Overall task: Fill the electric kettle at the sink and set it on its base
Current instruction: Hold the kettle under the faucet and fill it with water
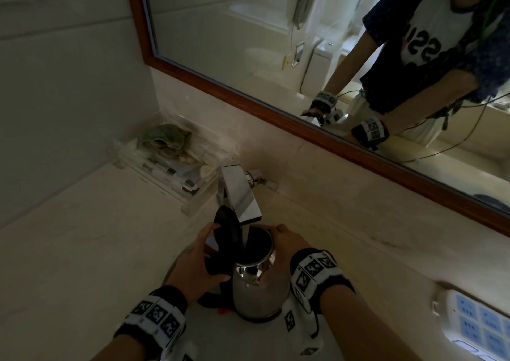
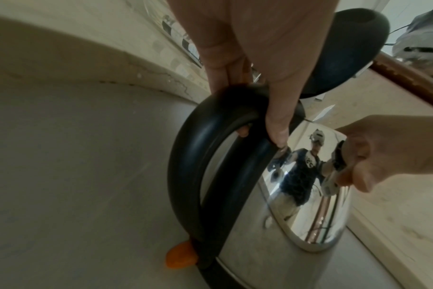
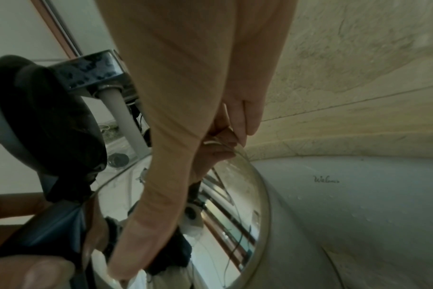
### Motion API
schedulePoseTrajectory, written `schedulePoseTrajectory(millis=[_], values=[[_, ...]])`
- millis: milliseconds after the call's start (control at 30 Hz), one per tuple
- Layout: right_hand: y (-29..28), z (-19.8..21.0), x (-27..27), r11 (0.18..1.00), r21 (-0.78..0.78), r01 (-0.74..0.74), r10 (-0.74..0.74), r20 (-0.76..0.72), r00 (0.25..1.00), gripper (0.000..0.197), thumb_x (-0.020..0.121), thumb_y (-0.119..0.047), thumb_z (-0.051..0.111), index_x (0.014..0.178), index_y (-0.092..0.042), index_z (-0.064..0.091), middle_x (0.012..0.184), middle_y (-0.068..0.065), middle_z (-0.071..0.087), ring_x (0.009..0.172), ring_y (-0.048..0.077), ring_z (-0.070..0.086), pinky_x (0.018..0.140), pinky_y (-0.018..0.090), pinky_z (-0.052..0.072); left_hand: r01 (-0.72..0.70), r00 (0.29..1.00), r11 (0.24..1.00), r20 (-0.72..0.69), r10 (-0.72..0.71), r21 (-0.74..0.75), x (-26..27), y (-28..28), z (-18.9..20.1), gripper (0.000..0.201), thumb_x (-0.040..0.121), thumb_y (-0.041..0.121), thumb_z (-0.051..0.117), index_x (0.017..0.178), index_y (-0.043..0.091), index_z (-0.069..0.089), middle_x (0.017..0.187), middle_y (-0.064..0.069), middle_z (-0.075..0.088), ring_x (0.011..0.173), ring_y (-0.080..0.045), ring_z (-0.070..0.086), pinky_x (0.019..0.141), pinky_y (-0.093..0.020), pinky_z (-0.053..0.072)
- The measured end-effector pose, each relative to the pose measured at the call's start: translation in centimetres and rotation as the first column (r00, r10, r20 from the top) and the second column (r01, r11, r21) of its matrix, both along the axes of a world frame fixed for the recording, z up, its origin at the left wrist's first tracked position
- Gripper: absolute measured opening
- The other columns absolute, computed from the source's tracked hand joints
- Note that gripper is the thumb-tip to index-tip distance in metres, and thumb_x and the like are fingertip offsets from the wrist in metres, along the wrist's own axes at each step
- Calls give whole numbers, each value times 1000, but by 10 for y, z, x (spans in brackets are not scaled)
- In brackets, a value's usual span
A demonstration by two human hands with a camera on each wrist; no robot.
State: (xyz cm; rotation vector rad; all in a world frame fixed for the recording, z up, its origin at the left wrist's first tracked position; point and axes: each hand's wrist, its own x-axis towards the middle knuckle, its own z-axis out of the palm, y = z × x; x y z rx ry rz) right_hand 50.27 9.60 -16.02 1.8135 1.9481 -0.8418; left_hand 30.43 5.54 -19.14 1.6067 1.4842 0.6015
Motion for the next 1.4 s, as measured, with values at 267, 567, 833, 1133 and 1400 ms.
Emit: schedulePoseTrajectory(millis=[267,567,833,1133,1400], values=[[1,-2,1,1000,30,8,-8,3,1000,101,61,-41,85,144,-20,32,143,8,35,125,32,49,104,41,46,5,1000,999,-1,-5,-33,1,-1,3,92,63,11,79,112,51,13,84,12,52,85,-12,53,72,-20,39],[2,-2,2,999,34,-13,12,14,1000,94,67,-38,82,143,-17,33,143,10,34,124,33,50,102,40,46,-8,1000,999,13,8,-36,1,1,-3,96,61,11,81,108,59,13,89,5,56,85,-13,55,72,-22,42],[1,-3,2,999,33,-11,11,7,1000,98,63,-38,84,143,-17,31,142,8,35,124,32,50,103,41,46,5,1000,999,13,-4,-51,1,0,-2,94,62,10,81,110,55,13,85,11,53,84,-11,53,69,-18,40],[2,-3,4,999,42,-27,27,4,1000,100,64,-37,84,145,-16,29,143,9,33,125,33,49,103,41,46,-13,1000,1000,6,13,-29,2,0,0,98,60,11,81,122,43,12,91,6,52,86,-12,52,67,-15,38],[1,-5,3,998,55,-9,9,2,1000,97,62,-40,84,142,-15,34,140,8,37,121,32,52,101,42,47,6,999,1000,36,-5,-23,4,-2,3,94,63,8,80,115,44,10,99,3,51,94,-13,49,71,-14,36]])
